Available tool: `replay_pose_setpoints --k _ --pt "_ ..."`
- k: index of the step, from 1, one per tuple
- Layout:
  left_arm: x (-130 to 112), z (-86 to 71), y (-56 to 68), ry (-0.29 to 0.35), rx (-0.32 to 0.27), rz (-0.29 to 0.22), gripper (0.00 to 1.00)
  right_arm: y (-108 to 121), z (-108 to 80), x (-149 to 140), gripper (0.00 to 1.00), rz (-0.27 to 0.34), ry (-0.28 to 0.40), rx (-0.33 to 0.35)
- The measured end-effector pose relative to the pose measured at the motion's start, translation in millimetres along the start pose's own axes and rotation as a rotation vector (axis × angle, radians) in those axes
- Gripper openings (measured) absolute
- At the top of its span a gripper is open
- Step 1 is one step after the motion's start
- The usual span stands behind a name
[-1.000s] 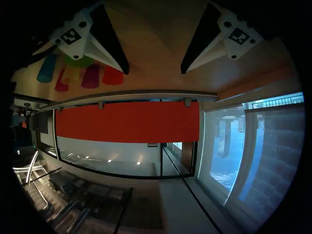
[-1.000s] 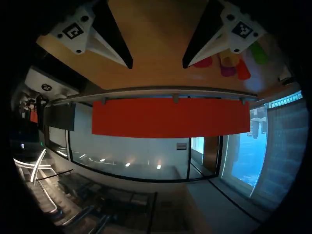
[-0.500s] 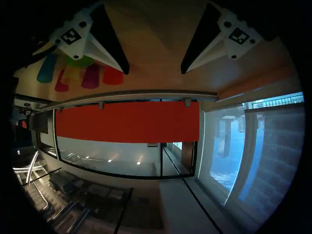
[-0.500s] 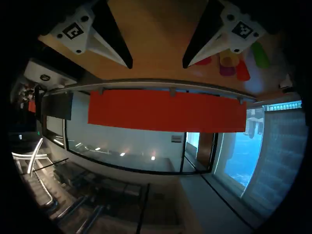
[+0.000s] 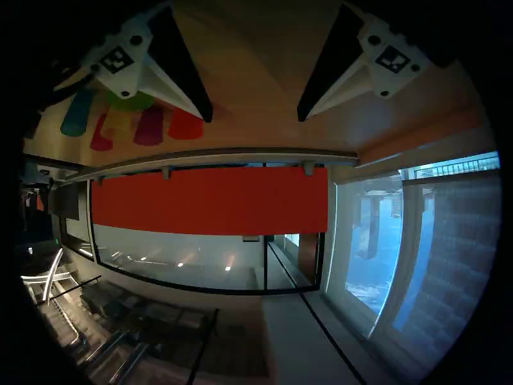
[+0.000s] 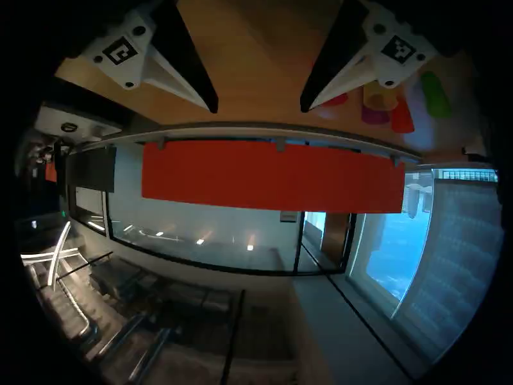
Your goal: Pour water
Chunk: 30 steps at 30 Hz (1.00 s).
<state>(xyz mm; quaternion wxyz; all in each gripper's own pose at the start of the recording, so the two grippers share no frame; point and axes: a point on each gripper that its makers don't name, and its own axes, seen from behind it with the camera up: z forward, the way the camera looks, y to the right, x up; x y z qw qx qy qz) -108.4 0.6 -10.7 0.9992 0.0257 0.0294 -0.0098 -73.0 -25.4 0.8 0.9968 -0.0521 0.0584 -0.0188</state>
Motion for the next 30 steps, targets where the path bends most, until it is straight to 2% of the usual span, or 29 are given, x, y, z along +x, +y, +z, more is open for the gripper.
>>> replay_pose_setpoints --k 6,13,21,30 --pt "0.2 -0.1 -0.7 0.0 0.0 0.001 0.98 4.7 6.1 -14.5 0.99 0.019 -0.018 0.007" --pt "0.2 0.1 -0.8 0.0 0.0 0.001 0.98 10.0 8.2 -18.6 0.99 0.076 -0.026 0.01" --pt "0.4 0.3 -0.2 0.0 0.0 0.0 0.99 14.4 7.8 -22.8 0.99 0.067 -0.026 0.011" --pt "0.1 0.1 -0.2 0.0 0.0 0.001 0.98 13.5 9.3 -29.7 0.99 0.09 -0.037 0.019"
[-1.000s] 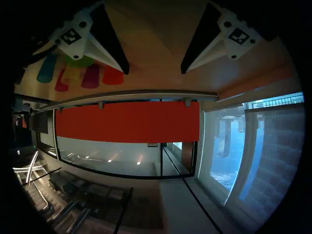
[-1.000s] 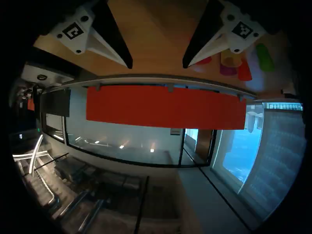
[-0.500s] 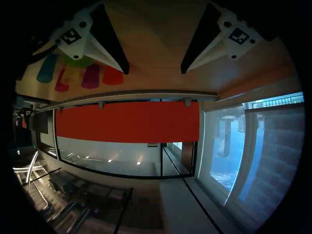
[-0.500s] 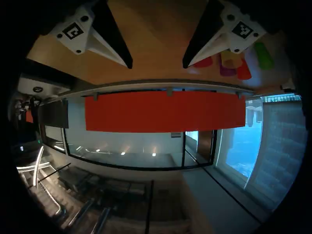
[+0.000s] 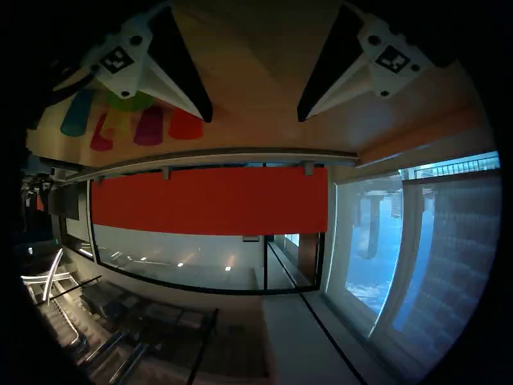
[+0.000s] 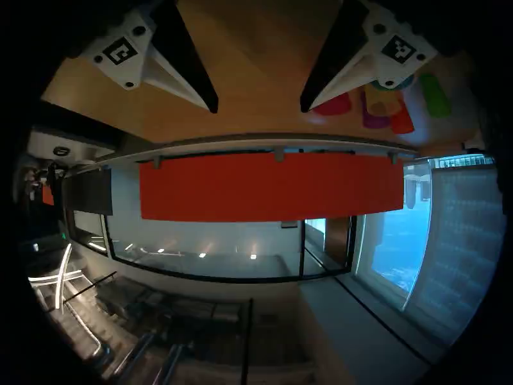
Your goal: Pour water
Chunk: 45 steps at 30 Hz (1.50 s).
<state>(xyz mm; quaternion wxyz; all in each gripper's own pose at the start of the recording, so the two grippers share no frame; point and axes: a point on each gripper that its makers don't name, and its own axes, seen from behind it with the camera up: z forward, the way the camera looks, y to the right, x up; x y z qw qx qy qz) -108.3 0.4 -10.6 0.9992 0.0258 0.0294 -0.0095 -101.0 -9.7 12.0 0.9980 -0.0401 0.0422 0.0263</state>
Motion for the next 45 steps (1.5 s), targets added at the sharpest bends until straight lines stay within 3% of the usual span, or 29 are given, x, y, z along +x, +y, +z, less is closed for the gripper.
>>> replay_pose_setpoints --k 45 --pt "-0.4 0.1 -0.9 0.0 0.0 0.0 0.99 1.3 0.7 -6.4 0.99 -0.026 -0.02 -0.005"
